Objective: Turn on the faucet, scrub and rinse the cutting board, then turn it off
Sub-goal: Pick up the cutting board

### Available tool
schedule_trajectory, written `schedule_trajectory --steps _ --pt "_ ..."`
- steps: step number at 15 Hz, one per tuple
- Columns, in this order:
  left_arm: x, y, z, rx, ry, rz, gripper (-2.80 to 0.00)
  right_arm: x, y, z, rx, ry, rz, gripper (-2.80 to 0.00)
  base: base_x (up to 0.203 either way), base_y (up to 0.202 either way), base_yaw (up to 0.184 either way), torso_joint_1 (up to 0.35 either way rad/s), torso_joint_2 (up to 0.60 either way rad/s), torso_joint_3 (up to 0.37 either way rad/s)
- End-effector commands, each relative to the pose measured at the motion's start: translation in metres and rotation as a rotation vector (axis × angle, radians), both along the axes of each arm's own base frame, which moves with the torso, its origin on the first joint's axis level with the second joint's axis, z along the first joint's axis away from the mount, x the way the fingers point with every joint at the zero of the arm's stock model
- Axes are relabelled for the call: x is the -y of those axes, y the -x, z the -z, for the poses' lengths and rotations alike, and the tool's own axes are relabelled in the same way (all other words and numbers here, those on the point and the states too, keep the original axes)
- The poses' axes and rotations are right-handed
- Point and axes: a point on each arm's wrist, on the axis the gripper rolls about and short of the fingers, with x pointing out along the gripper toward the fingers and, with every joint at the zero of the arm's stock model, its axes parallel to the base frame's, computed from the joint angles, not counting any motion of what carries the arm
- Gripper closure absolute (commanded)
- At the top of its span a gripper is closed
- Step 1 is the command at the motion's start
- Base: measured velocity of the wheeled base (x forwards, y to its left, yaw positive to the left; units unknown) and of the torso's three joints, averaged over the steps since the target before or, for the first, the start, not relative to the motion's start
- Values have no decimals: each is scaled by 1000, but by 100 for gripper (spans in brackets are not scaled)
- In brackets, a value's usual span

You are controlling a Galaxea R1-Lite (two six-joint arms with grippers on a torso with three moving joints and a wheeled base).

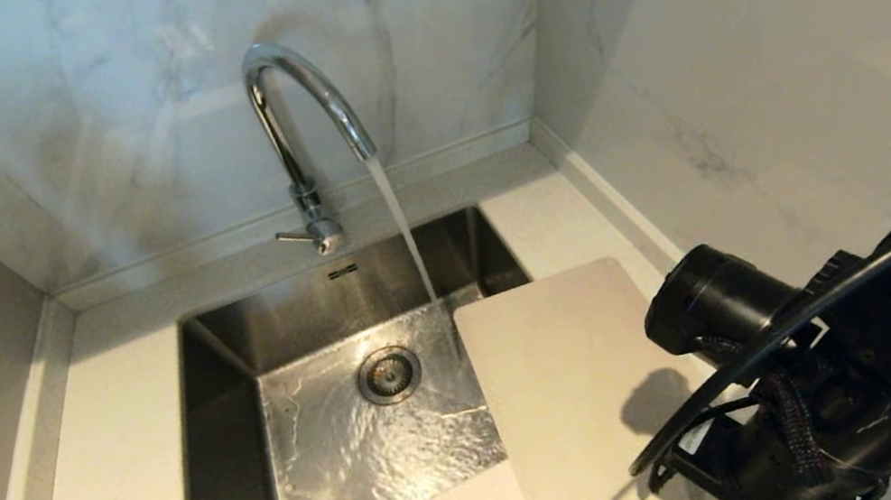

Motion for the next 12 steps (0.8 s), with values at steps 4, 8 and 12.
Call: schedule_trajectory --steps 4,8,12 --pt "0 0 0 -1 0 0 0 0 2 32 -95 50 53 -280 0 0 0 0 0 0" --pt "0 0 0 -1 0 1 0 2 6 51 -119 59 85 -280 0 0 0 0 0 0" --pt "0 0 0 -1 0 1 0 1 5 69 -149 78 91 -280 0 0 0 0 0 0"
